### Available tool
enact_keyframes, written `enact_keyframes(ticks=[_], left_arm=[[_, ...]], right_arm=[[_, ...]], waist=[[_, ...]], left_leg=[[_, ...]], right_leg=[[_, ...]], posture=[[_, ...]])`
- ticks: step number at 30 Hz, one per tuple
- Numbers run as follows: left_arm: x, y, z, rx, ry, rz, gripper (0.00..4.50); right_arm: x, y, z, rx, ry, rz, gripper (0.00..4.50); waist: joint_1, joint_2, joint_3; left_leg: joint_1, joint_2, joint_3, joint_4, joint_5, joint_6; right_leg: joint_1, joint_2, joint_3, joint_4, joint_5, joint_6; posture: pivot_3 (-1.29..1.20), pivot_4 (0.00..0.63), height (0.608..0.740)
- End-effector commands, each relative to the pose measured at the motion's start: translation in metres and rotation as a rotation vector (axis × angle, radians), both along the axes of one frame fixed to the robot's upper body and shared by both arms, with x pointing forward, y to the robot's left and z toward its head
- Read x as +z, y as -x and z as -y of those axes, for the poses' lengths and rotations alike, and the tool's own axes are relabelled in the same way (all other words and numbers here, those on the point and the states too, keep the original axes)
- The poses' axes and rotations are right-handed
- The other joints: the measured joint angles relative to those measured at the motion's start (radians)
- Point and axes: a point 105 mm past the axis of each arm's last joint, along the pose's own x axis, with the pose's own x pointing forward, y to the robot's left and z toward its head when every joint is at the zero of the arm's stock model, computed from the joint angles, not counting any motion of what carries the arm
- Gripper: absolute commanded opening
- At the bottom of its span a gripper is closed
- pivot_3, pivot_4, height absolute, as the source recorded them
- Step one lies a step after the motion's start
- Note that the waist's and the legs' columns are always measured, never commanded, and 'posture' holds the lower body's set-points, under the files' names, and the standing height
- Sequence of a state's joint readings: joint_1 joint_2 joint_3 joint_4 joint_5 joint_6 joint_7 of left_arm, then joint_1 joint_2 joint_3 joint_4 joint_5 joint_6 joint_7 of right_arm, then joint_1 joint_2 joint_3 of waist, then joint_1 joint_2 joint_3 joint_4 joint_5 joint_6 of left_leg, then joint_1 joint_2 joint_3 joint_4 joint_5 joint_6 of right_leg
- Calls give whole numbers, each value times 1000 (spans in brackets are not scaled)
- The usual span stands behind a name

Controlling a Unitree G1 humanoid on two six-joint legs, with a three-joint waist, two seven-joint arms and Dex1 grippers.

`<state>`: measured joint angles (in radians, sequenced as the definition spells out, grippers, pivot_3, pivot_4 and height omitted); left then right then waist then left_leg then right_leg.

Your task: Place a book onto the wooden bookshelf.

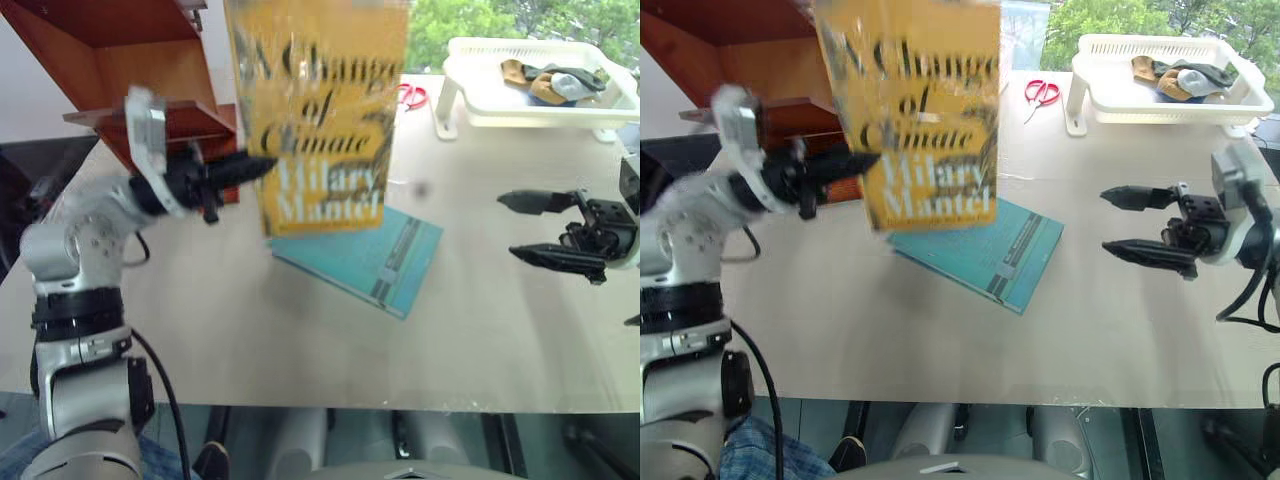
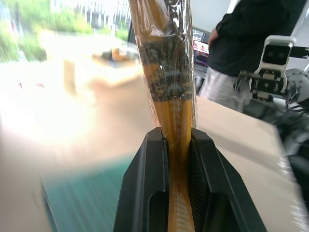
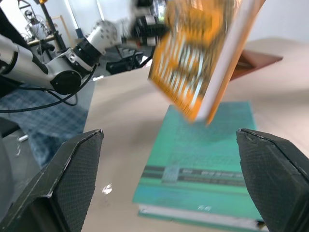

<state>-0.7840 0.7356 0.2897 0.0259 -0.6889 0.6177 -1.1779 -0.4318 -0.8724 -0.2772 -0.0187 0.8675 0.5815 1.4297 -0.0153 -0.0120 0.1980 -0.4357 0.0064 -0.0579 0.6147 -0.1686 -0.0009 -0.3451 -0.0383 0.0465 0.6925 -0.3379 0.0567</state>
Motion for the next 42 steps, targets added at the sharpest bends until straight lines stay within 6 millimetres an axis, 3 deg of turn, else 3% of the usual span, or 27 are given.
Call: enact_keyframes(ticks=[1,3,7,14,23,26,33,38,42], left_arm=[[39,11,-3,83,-60,225,90],[54,14,-2,141,-156,341,90],[61,13,-8,261,-426,509,90],[76,12,-37,455,-783,661,90],[117,21,-53,574,-940,858,90],[113,15,-67,616,-1043,824,90],[104,4,-123,797,-1257,696,90],[91,-5,-147,859,-1329,597,90],[82,-9,-153,853,-1350,532,90]], right_arm=[[15,-1,5,-12,-57,57,4500],[21,-4,7,-19,-92,66,4500],[32,-6,14,0,-182,66,4500],[54,-7,17,41,-361,102,4500],[51,-16,20,49,-392,94,4500],[51,-17,20,50,-391,95,4500],[52,-19,22,44,-387,101,4500],[57,-17,23,52,-398,111,4500],[59,-13,24,61,-403,116,4500]], waist=[[-4,0,0],[-7,0,1],[-10,0,2],[-18,-1,3],[-21,-3,6],[-24,-3,6],[-28,-3,6],[-25,-3,6],[-25,-3,6]], left_leg=[[0,0,1,0,0,0],[1,0,1,0,0,0],[1,0,2,-1,0,0],[1,1,6,-1,0,0],[0,1,8,-1,0,0],[0,1,8,-1,0,0],[-1,1,9,-1,0,0],[-3,1,9,0,0,0],[-7,1,9,1,0,0]], right_leg=[[0,0,1,0,0,0],[0,2,1,0,0,0],[0,2,2,0,0,0],[0,3,2,0,0,0],[-1,3,2,0,0,0],[-1,3,2,1,0,0],[-5,4,6,3,0,0],[-7,4,5,3,0,0],[-10,3,4,4,0,0]], posture=[[0,150,740],[0,150,740],[0,150,740],[0,150,740],[0,150,740],[0,150,740],[0,150,740],[0,150,740],[0,150,740]])
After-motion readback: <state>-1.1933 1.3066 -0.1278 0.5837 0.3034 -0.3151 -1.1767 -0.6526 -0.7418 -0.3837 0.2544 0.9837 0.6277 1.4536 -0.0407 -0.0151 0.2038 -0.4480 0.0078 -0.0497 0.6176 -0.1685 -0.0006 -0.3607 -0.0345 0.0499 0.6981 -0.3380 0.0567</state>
